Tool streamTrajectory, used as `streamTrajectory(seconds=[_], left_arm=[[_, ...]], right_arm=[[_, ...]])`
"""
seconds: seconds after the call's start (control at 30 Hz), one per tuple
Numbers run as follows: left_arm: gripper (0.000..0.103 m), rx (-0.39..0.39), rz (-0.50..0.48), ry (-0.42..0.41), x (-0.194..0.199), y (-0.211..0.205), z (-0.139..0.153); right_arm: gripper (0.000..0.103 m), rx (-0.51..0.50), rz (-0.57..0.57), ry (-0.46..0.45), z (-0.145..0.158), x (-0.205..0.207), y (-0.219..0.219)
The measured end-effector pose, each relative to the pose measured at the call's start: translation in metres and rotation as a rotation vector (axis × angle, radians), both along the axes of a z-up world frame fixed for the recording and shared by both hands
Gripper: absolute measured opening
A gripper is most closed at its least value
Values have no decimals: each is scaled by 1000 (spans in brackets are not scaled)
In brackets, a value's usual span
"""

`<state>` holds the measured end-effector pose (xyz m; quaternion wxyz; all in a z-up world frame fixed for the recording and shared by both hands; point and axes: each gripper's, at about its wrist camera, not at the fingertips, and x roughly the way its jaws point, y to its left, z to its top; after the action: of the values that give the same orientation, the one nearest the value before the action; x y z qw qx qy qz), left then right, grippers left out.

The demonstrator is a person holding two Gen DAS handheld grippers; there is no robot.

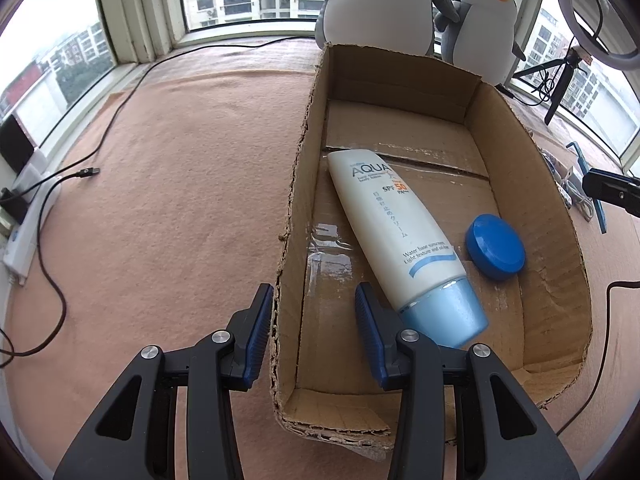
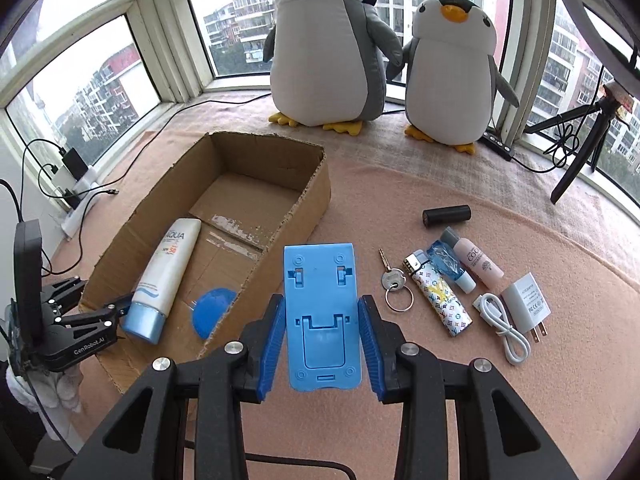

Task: Organize rigid objects
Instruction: 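Carry the blue phone stand into the box and release it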

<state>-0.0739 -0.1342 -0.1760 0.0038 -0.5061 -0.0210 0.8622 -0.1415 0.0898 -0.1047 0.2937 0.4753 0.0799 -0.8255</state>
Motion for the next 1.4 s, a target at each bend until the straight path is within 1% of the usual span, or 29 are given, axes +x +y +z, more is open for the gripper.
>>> streamTrajectory(seconds=[0.17,0.3,0.57,0.73,1.03,1.07,1.13,1.2,1.4], left_arm=[[41,4,-2,0,0,0,0],[41,6,-1,0,-1,0,0],[41,4,-1,0,-1,0,0],[41,4,-1,0,-1,0,0],[41,3,-2,0,-1,0,0],[41,3,-1,0,-1,0,0],[41,3,-2,0,-1,0,0],[41,1,-2,0,0,0,0],[41,-1,-3,1,0,0,0]], right_arm=[[33,-47,44,16,19,2,-32],[33,-66,70,12,21,1,-56],[33,-48,94,-13,3,-4,-88],[33,-39,95,-36,-8,-6,-93],[34,-28,112,-34,-13,-3,-98],[36,-30,117,-30,-12,-2,-99],[50,-37,115,-19,-10,-1,-98],[57,-51,112,-16,-8,0,-96],[59,-59,94,-24,-6,-3,-90]])
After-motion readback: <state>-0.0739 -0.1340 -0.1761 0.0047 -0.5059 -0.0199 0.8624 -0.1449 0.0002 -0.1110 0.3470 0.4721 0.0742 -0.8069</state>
